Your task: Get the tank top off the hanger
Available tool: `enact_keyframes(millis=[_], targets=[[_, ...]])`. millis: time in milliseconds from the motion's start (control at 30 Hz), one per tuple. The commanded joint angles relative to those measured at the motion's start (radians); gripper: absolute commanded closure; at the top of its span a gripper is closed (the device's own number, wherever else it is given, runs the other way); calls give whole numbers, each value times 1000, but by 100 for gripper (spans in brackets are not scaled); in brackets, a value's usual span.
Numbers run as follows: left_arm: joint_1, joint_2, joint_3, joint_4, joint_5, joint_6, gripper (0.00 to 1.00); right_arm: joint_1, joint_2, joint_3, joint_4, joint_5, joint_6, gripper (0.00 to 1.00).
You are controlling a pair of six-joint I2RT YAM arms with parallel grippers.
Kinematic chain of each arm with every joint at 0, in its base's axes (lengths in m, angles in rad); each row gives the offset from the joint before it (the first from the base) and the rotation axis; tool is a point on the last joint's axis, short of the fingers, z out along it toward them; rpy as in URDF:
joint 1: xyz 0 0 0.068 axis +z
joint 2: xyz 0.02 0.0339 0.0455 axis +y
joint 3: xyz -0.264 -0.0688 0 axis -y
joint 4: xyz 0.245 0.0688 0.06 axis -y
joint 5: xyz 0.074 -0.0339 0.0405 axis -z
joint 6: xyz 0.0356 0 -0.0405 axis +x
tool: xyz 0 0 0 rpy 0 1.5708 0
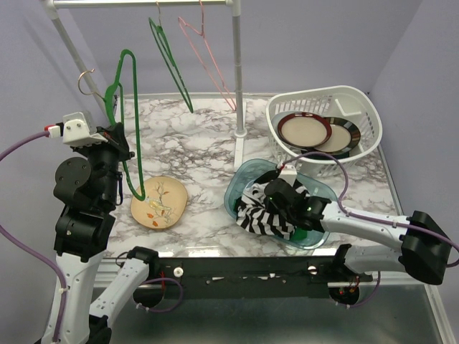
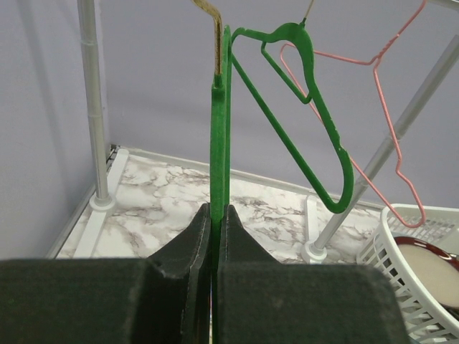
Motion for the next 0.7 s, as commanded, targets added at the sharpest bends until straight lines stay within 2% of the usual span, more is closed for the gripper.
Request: enact_keyframes(millis=[0,67,100,233,300,367,433,467,500,567,667], targets=[[0,-12,13,39,4,6,100,-7,-28,85,-134,19,-45,70],[0,-15,16,39,1,10,100,-7,-77,161,-233,44,-80,56],[0,-18,16,39,1,8,100,-8,-94,189,-264,50,-95,53],[0,-26,19,36,0,10,100,-8,-178,315,-426,68,-158,43],[0,-26,19,34,4,11,100,-8,-220,376,-490,38,-210,39],[0,-24,18,37,4,10,100,-8,-241,416,-539,-35,-242,38],[0,-24,14,39,9,8,100,-8,-275,427,-533,-138,-276,44],[0,-23,13,39,9,8,100,-8,-286,420,-503,-269,-307,50],[0,-21,13,40,9,8,100,-7,-294,404,-478,-339,-321,52],[0,-21,11,39,9,8,100,-7,-310,325,-382,-530,-310,57],[0,-21,11,42,3,13,100,-7,-298,207,-273,-669,-277,71]])
